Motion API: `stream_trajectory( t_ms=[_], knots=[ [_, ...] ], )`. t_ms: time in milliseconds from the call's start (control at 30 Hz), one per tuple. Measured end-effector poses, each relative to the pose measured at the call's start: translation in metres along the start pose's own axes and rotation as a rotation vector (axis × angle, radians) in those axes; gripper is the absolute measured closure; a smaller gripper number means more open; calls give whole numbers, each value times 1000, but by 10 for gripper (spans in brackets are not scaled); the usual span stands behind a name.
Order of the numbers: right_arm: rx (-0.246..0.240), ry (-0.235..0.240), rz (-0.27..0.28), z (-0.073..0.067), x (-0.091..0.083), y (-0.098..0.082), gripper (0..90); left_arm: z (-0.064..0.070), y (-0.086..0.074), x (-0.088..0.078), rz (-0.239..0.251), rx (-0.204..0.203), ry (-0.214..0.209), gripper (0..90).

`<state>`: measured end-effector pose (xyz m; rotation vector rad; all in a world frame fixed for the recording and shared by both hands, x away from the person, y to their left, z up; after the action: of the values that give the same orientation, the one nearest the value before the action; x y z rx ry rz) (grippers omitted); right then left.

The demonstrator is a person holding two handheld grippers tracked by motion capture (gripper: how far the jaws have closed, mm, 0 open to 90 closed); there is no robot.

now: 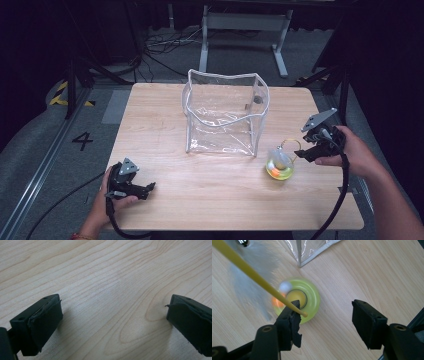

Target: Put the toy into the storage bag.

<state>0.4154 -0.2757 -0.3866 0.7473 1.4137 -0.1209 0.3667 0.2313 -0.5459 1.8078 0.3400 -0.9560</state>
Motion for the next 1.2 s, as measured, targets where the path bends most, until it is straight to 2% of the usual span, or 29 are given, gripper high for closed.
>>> stream_trajectory(
  t_ms=[100, 267, 400, 633, 733, 867, 1200],
  knots=[
    [-16, 10, -6, -3, 0, 3, 508, 0, 0, 0, 2, 4, 1, 5],
    [-38, 55, -18, -9, -3, 8, 744, 0, 0, 0, 2, 4, 1, 5],
    [-63, 87, -55, -13, -3, 8, 865, 0, 0, 0, 2, 4, 1, 5],
    [-94, 111, -98, -18, -5, 11, 880, 0, 0, 0, 0, 0, 0, 5],
    [-93, 98, -120, -17, -8, 12, 880, 0, 0, 0, 0, 0, 0, 5],
    [-108, 95, -121, -16, -14, 14, 880, 0, 0, 0, 0, 0, 0, 5],
    [-98, 62, -116, -12, -41, 23, 879, 0, 0, 0, 0, 0, 0, 5]
  ],
)
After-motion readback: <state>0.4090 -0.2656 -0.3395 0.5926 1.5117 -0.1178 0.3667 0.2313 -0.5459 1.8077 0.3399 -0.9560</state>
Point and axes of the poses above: each handheld gripper's, and its own axes: x roughly forward along the jaws, y roughly out of its top, z roughly to its right, the point moved 7 cm from there along x, roughly forward along the jaws, and after that the axes turned 14 degrees about y, right-handed, at the moved point
